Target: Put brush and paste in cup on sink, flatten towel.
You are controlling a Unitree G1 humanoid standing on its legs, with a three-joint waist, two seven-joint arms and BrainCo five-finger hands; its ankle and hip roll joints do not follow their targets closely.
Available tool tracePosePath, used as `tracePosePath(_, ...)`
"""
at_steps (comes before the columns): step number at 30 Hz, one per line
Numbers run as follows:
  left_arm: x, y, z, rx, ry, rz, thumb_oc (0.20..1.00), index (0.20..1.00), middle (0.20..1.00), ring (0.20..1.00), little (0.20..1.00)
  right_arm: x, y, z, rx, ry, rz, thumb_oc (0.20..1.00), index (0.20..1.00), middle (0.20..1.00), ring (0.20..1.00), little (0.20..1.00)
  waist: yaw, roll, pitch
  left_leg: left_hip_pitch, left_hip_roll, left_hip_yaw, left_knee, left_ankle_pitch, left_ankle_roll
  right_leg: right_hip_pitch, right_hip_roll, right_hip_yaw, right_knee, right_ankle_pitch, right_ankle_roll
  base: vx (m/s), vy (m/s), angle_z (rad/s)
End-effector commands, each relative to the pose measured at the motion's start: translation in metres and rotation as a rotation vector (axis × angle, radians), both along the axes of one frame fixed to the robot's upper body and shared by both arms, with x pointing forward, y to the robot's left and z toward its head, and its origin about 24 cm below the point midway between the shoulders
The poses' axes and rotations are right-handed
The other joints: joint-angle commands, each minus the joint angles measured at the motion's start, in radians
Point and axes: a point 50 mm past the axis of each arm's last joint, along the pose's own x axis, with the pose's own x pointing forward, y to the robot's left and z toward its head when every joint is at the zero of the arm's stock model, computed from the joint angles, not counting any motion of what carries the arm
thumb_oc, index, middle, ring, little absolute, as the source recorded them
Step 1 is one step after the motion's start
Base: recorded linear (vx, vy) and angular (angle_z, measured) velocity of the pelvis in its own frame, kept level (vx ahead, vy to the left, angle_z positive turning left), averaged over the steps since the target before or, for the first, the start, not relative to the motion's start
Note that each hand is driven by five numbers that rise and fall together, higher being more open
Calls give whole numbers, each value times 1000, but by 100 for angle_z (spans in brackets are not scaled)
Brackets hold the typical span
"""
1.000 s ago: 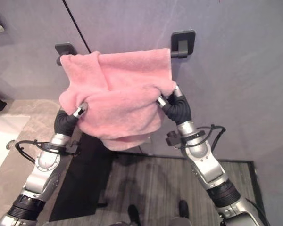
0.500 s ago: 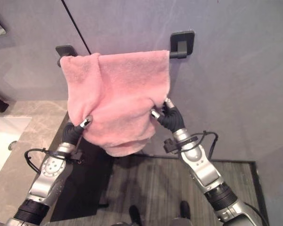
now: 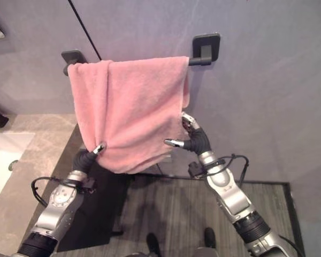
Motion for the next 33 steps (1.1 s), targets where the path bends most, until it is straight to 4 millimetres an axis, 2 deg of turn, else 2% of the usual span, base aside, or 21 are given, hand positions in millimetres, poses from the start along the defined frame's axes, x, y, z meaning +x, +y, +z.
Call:
tracePosePath(1, 11, 4, 7, 37, -29, -2, 1000, 1000, 1000, 1000, 1000, 3, 1, 14, 56, -62, 0, 1000, 1000, 1000, 1000, 1000, -6, -54, -25, 11, 48, -8, 4, -6, -63, -13, -65, 32, -1, -10, 35, 0, 0, 0)
tracePosePath(2, 11, 4, 7, 37, -29, -2, 1000, 1000, 1000, 1000, 1000, 3, 1, 14, 56, -62, 0, 1000, 1000, 1000, 1000, 1000, -6, -54, -25, 11, 48, -8, 4, -6, -63, -14, -65, 32, -1, -10, 35, 0, 0, 0)
tracePosePath(6, 8, 8, -29, 79, 135, 48, 1000, 1000, 1000, 1000, 1000, 6, 2, 0, 45, 3, -14, 1000, 1000, 1000, 1000, 1000, -13, -53, -22, 5, 56, -3, 4, 0, -67, -26, -57, 42, -2, -5, 34, -7, -6, -2)
tracePosePath(11, 8, 6, -51, 116, 241, 53, 1000, 1000, 1000, 1000, 1000, 10, 3, -13, 18, 65, -32, 1000, 1000, 1000, 1000, 1000, -21, -51, -21, -1, 60, 1, 4, 2, -69, -42, -51, 54, -2, 3, 33, -19, -16, -7)
tracePosePath(13, 4, 5, -69, 123, 321, 65, 1000, 1000, 1000, 1000, 1000, 12, 4, -20, 5, 96, -39, 1000, 1000, 1000, 1000, 1000, -26, -50, -20, 0, 63, 4, 4, 2, -70, -44, -48, 57, -2, 4, 33, 0, 0, 0)
tracePosePath(14, 4, 5, -69, 123, 321, 65, 1000, 1000, 1000, 1000, 1000, 12, 4, -20, 5, 96, -39, 1000, 1000, 1000, 1000, 1000, -26, -50, -20, 0, 63, 4, 4, 2, -70, -44, -48, 57, -2, 4, 33, 0, 0, 0)
tracePosePath(15, 0, 2, -82, 126, 382, 73, 1000, 1000, 1000, 1000, 1000, 12, 3, -26, -2, 121, -49, 1000, 1000, 1000, 1000, 1000, -31, -48, -21, 2, 65, 6, 4, 2, -71, -45, -45, 62, -2, 3, 31, 0, 0, 0)
tracePosePath(17, -5, 1, -94, 129, 438, 87, 1000, 1000, 1000, 1000, 1000, 11, 2, -32, -4, 139, -61, 1000, 1000, 1000, 1000, 1000, -35, -45, -22, 2, 66, 8, 4, 2, -71, -45, -42, 64, -2, 2, 30, 3, -12, -3)
tracePosePath(20, -7, -4, -102, 128, 470, 82, 1000, 1000, 1000, 1000, 1000, 9, 2, -40, -9, 166, -71, 1000, 1000, 1000, 1000, 1000, -40, -42, -22, 1, 66, 9, 4, 3, -73, -49, -40, 67, -2, 2, 29, 0, 0, 0)
tracePosePath(21, -11, -11, -111, 137, 512, 69, 1000, 1000, 1000, 1000, 1000, 7, 2, -49, -25, 199, -71, 1000, 1000, 1000, 1000, 1000, -44, -40, -20, 0, 68, 12, 4, 5, -75, -54, -38, 69, -2, 4, 27, 0, 0, 0)
tracePosePath(24, -13, -18, -113, 133, 515, 50, 1000, 1000, 1000, 1000, 1000, 5, 1, -55, -36, 219, -76, 1000, 1000, 1000, 1000, 1000, -46, -38, -18, -2, 69, 14, 4, 6, -76, -59, -38, 71, -2, 6, 28, -4, -8, -3)
tracePosePath(27, -14, -28, -107, 158, 465, -3, 1000, 1000, 1000, 1000, 1000, 1, -5, -55, -45, 210, -92, 1000, 1000, 1000, 1000, 1000, -48, -33, -16, -8, 75, 20, 4, 8, -80, -73, -34, 78, -2, 8, 30, -8, -26, -15)
tracePosePath(31, -5, -33, -60, 188, 239, -92, 1000, 1000, 1000, 1000, 1000, -6, -8, -21, 19, 80, -46, 1000, 1000, 1000, 1000, 1000, -41, -34, -18, -12, 83, 19, 4, 12, -84, -75, -30, 77, -2, 5, 31, 0, -31, -9)
tracePosePath(32, -5, -33, -59, 189, 240, -92, 1000, 1000, 1000, 1000, 1000, -6, -8, -22, 20, 80, -46, 1000, 1000, 1000, 1000, 1000, -41, -34, -18, -12, 84, 19, 4, 12, -84, -75, -30, 77, -2, 5, 31, 15, -37, 1)
tracePosePath(33, -1, -31, -26, 188, 96, -130, 1000, 1000, 1000, 1000, 1000, -10, -10, -2, 54, -2, -21, 1000, 1000, 1000, 1000, 1000, -37, -36, -17, -6, 87, 14, 4, 10, -86, -65, -30, 70, -2, -2, 32, 9, -41, 3)
